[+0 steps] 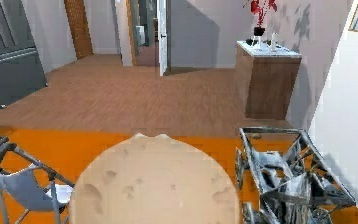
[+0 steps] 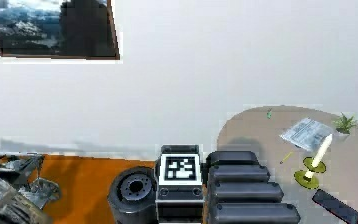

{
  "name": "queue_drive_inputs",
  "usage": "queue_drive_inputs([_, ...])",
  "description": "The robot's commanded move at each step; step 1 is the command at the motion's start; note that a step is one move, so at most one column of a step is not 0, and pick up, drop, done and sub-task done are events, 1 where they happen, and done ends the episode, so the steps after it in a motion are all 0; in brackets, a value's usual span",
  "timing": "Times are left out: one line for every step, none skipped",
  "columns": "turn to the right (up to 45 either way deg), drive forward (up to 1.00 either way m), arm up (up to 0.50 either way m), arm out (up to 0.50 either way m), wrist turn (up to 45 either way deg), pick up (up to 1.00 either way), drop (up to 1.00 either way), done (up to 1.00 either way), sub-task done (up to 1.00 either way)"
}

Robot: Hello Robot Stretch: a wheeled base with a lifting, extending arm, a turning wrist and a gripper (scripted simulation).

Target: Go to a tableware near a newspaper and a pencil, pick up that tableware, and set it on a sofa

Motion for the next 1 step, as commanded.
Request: queue_drive_inputs([0.0, 1.0, 0.0, 0.0, 0.0, 0.0, 0.0, 0.0, 0.0])
